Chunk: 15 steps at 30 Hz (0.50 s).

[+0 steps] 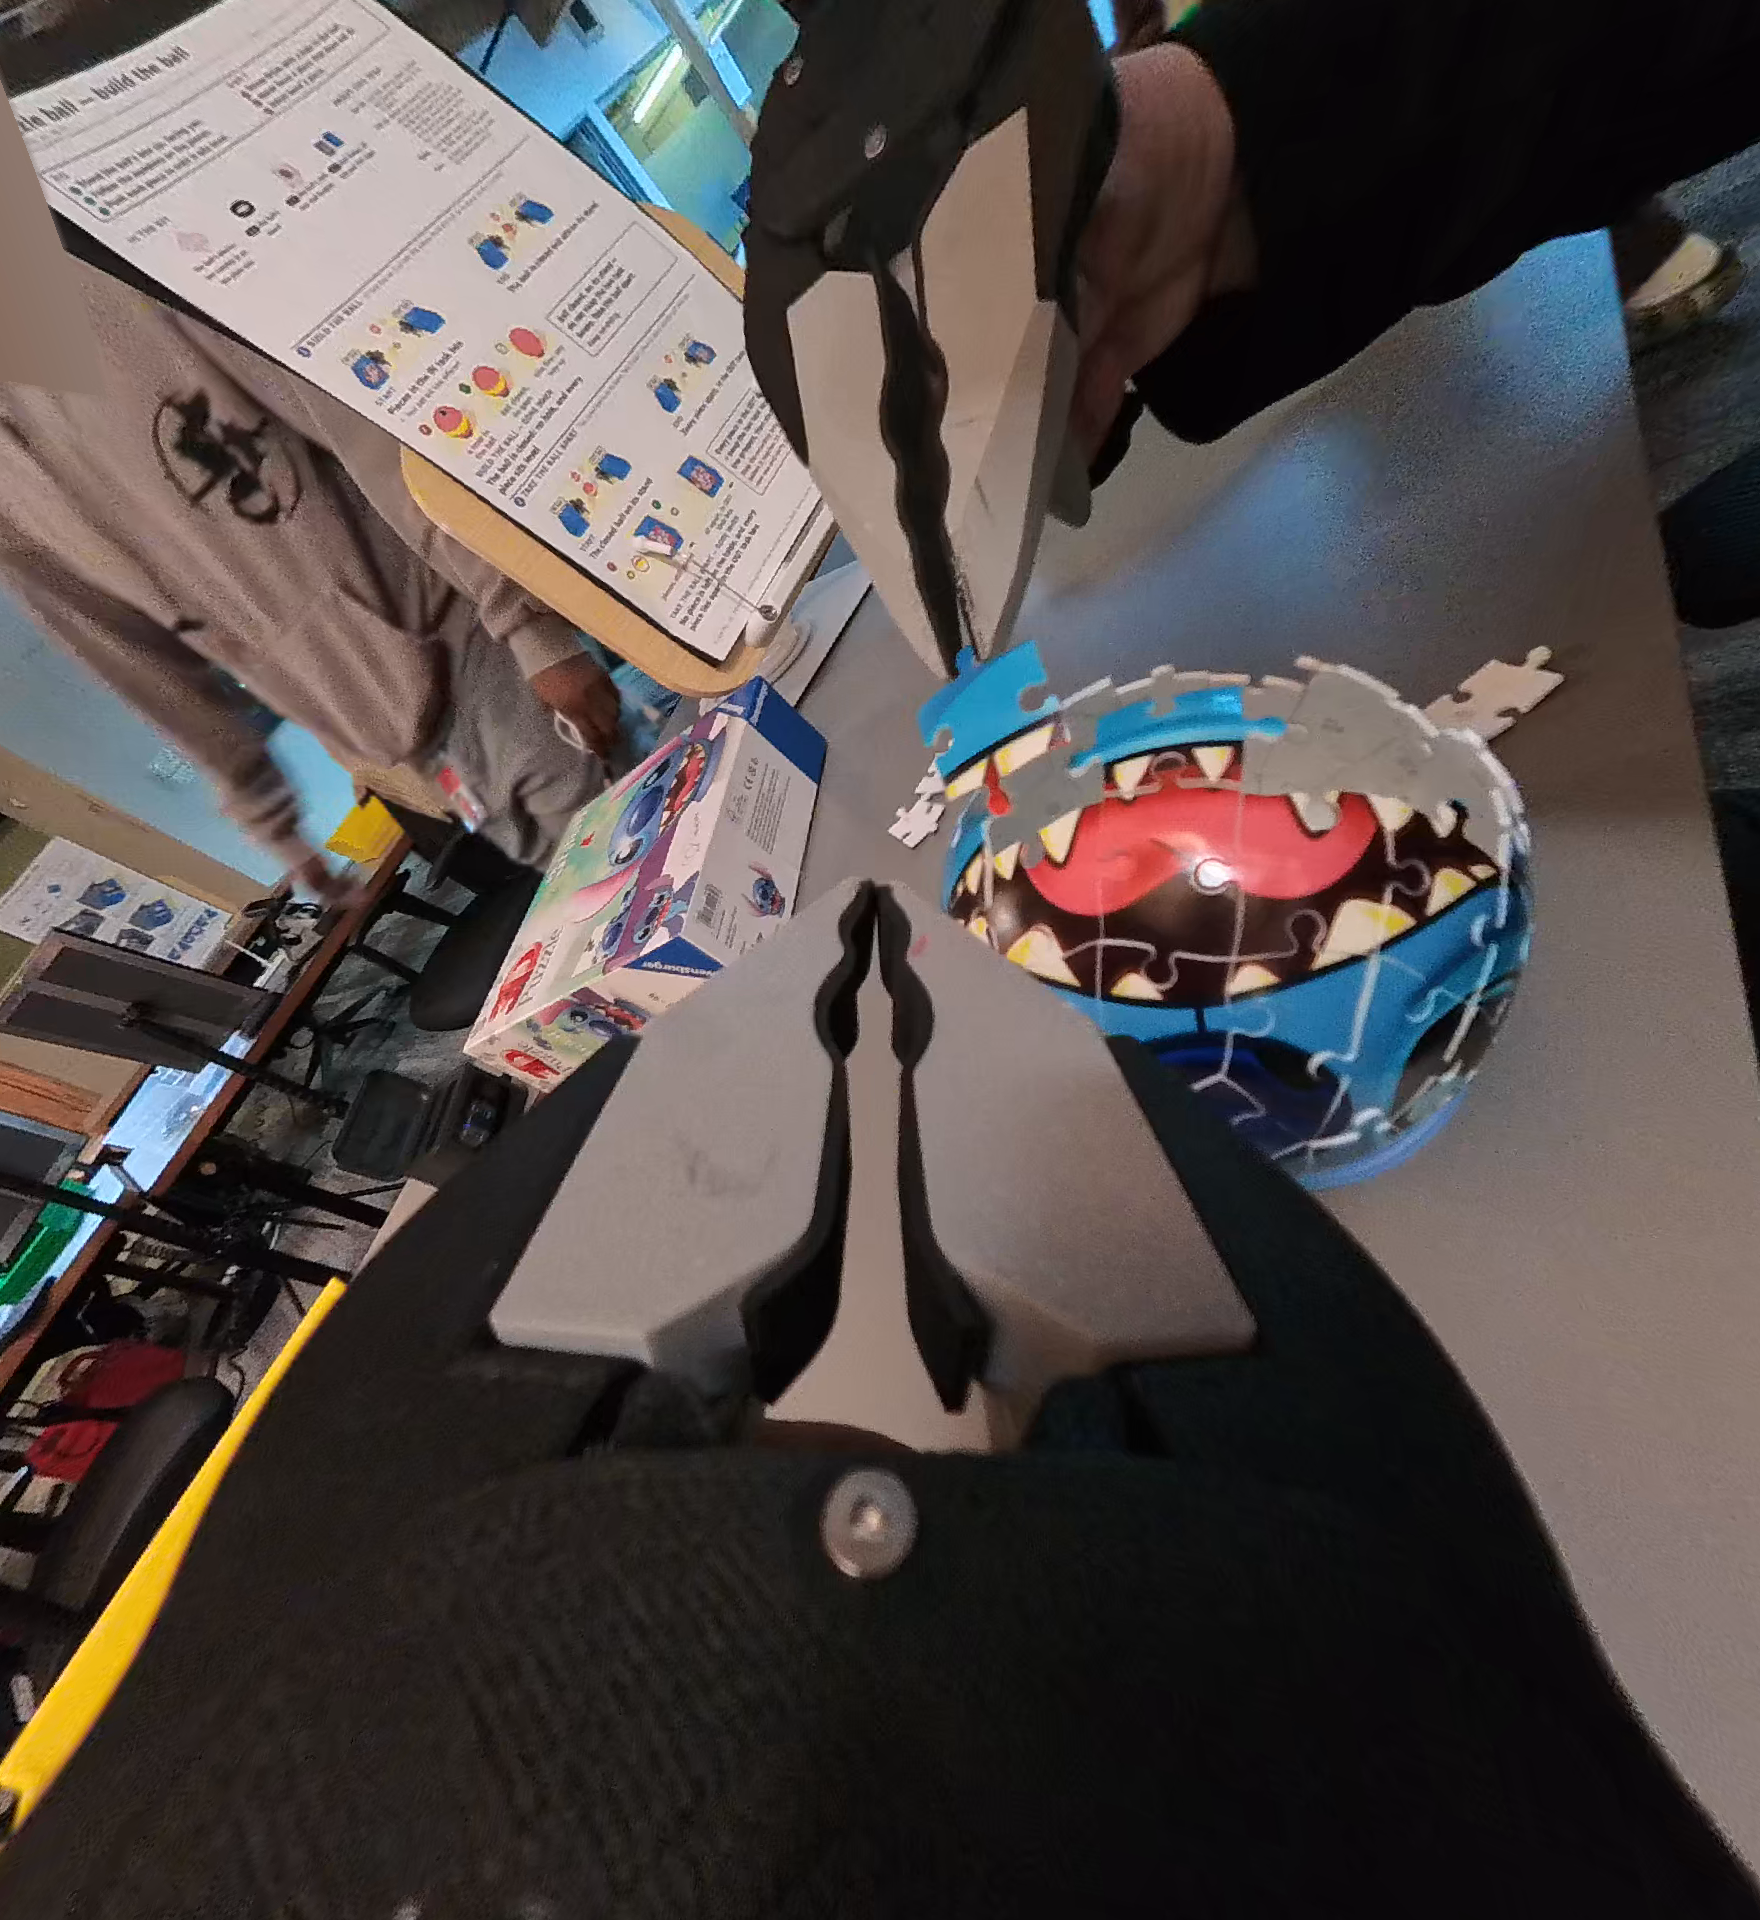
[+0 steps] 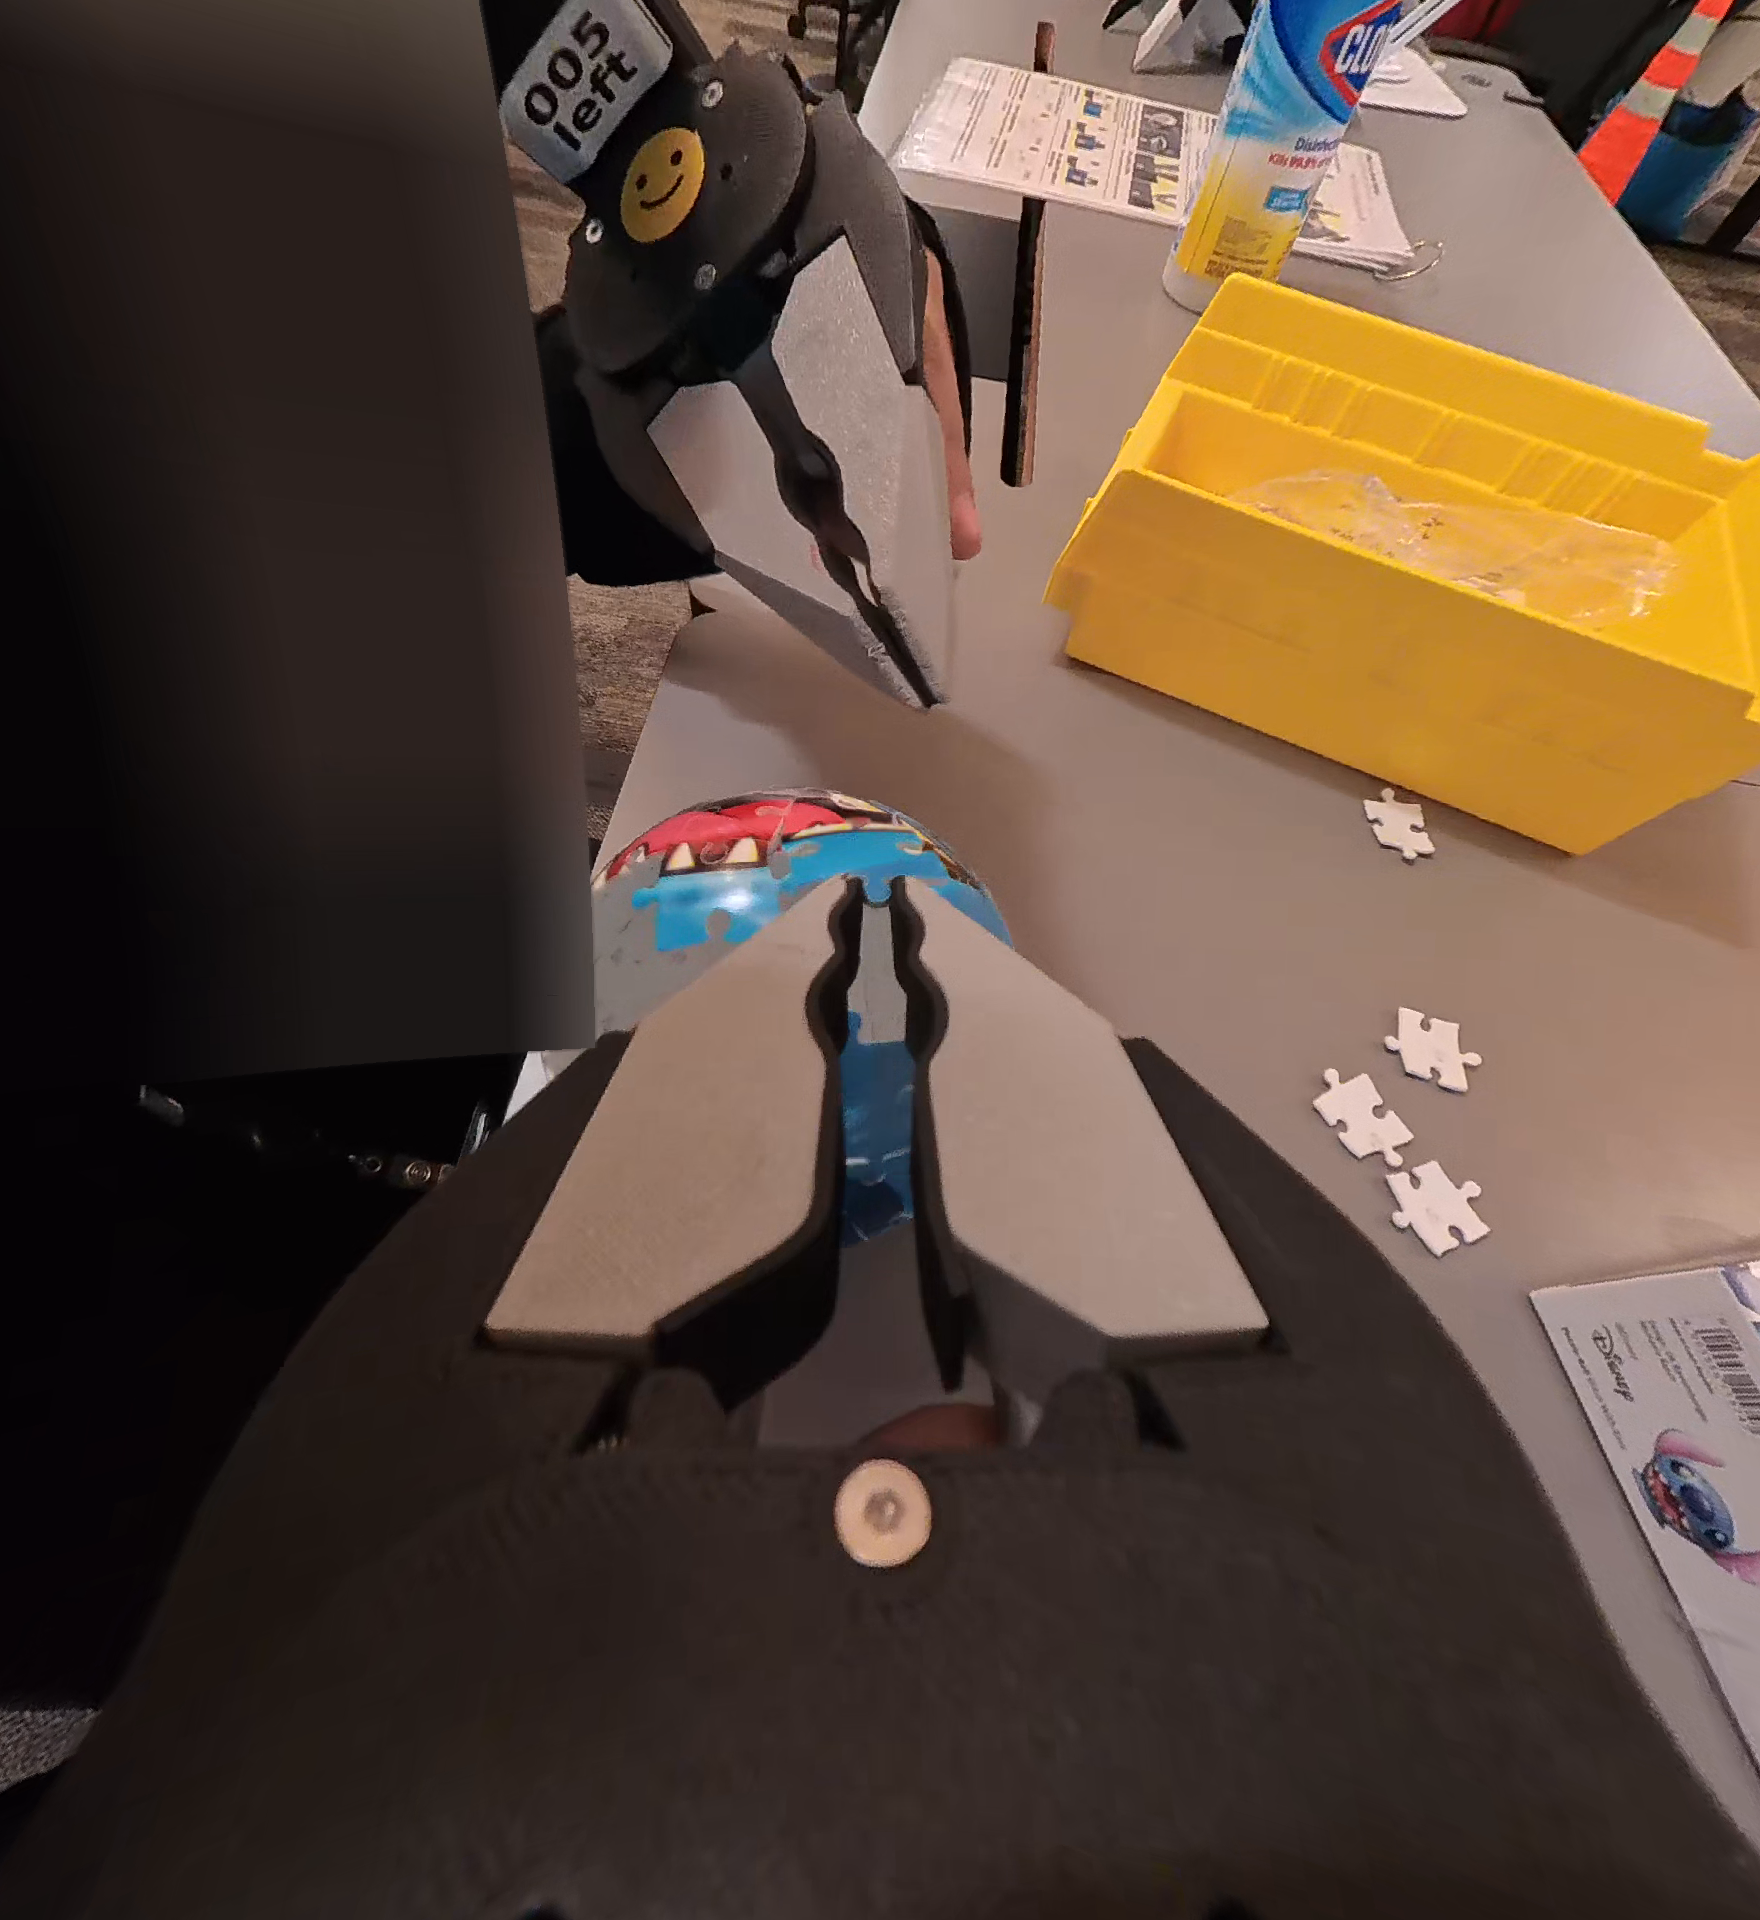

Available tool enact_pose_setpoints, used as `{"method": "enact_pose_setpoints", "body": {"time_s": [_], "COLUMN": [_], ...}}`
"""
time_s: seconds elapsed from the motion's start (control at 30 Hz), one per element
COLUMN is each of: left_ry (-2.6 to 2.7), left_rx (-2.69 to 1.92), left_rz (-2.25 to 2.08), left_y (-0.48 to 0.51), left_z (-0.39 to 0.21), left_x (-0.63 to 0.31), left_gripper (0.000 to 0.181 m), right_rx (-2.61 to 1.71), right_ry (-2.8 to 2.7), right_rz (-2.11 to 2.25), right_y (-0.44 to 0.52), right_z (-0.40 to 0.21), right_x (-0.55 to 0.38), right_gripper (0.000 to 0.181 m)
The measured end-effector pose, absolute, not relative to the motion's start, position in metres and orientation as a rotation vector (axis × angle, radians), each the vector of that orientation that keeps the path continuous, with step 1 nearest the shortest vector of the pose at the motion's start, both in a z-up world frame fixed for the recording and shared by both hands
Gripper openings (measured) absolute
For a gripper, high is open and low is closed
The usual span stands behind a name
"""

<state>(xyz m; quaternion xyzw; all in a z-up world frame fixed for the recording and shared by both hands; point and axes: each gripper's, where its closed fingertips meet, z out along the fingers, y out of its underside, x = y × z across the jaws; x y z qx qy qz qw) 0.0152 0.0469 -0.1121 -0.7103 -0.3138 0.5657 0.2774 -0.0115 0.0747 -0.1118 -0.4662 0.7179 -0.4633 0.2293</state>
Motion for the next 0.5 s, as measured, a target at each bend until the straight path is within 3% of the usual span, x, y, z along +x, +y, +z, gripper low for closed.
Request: {"method": "enact_pose_setpoints", "body": {"time_s": [0.5], "left_ry": [-0.839], "left_rx": [-1.896], "left_rz": [1.47], "left_y": [0.053], "left_z": [-0.117], "left_x": [0.009], "left_gripper": [0.0], "right_rx": [-1.284], "right_ry": [1.962], "right_rz": [-1.288], "right_y": [0.076], "right_z": [-0.123], "right_x": [-0.01], "right_gripper": [0.003]}}
